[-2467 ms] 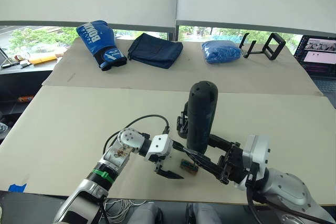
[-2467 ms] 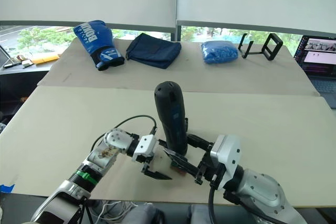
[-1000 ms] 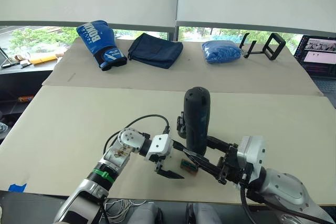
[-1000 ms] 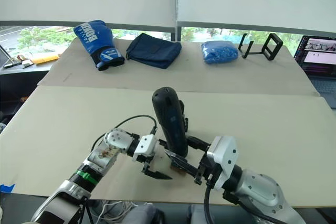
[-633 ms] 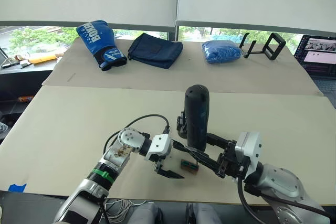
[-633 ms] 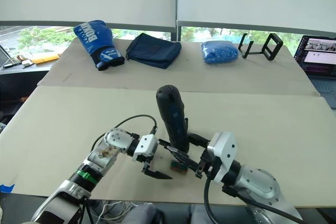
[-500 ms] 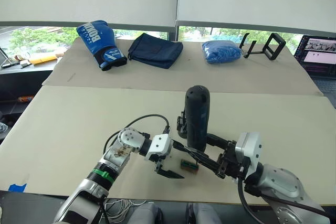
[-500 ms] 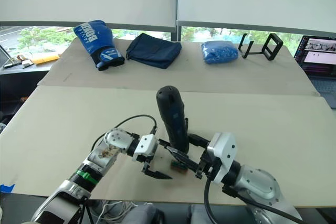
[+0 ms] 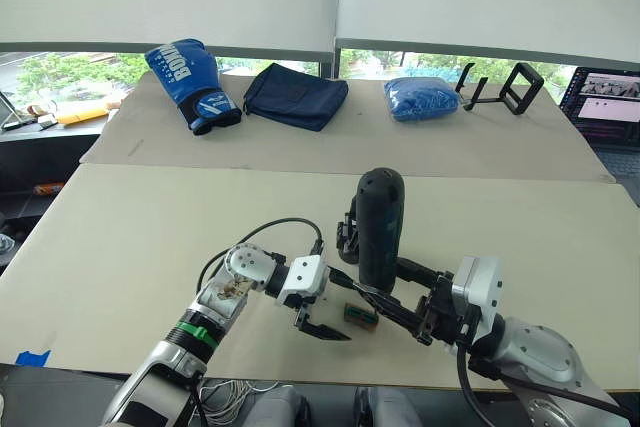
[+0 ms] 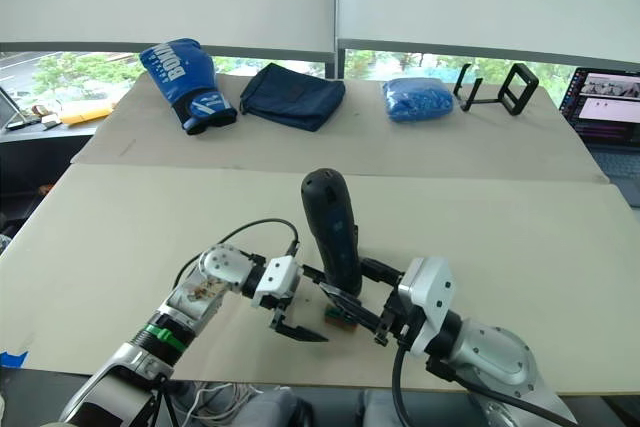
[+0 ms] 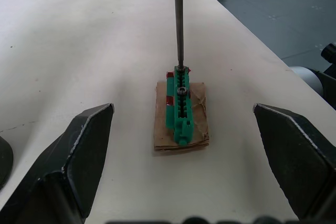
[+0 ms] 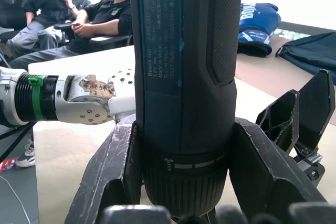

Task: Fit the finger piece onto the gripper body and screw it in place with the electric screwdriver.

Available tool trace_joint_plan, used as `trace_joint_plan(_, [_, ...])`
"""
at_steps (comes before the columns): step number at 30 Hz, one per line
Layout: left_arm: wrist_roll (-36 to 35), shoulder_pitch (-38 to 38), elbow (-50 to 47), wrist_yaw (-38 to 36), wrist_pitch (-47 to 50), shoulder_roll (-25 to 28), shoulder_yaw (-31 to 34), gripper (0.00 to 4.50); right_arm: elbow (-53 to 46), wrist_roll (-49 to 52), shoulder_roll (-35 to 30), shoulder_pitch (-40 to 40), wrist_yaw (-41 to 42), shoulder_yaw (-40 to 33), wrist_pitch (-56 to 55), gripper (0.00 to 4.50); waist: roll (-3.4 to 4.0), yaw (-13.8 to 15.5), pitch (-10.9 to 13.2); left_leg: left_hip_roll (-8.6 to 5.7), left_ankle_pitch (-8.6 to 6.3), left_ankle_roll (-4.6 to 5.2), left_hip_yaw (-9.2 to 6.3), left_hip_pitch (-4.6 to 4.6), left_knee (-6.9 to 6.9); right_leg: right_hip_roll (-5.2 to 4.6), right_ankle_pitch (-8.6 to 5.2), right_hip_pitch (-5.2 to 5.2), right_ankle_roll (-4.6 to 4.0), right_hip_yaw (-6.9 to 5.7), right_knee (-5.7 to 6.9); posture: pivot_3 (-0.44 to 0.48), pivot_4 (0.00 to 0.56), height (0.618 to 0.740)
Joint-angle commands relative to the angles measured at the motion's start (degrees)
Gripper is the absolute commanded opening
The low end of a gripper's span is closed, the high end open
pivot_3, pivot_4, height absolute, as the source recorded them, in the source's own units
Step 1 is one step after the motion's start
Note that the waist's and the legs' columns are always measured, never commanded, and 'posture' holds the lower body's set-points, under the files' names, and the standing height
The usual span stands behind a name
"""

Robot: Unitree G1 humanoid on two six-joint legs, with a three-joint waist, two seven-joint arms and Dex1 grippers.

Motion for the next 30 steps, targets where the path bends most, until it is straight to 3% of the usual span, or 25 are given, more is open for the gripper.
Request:
trace_joint_plan(1, [-1.59,-0.47,-2.28,0.15,1.28,0.05,0.78,4.5,-4.78,2.52,-0.19,-1.23,-0.35,-1.52,-0.54,1.9,0.0,0.01,0.0,0.0,0.0,0.0,0.0,0.0,0.0,0.0,0.0,0.0,0.0,0.0,0.0,0.0,0.15,0.74])
trace_joint_plan(12, [-3.9,1.75,-7.2,0.36,5.94,3.1,2.38,4.5,-5.92,13.87,-5.11,-10.75,-0.24,-3.77,6.92,1.9,0.0,-0.25,0.0,0.03,0.0,-0.01,-0.01,0.01,0.0,-0.02,0.0,-0.01,0.0,0.01,0.01,0.0,0.15,0.74])
trace_joint_plan(23, [-5.81,2.77,-11.79,1.29,11.92,8.29,5.5,4.5,7.39,33.93,-6.84,-38.51,0.42,-3.65,20.7,1.9,-0.01,-0.73,0.01,0.03,-0.01,0.01,-0.01,-0.02,0.01,-0.08,0.02,-0.03,-0.03,-0.01,-0.03,0.0,0.15,0.74])
trace_joint_plan(30, [-6.43,-0.52,-8.02,3.92,13.44,8.24,8.07,4.5,17.19,35.61,-4.18,-51.98,0.31,-2.77,25.61,1.9,-0.01,-0.42,0.01,0.03,-0.01,0.03,-0.02,-0.13,0.0,-0.1,0.03,-0.1,-0.04,-0.09,-0.04,0.0,0.15,0.74])
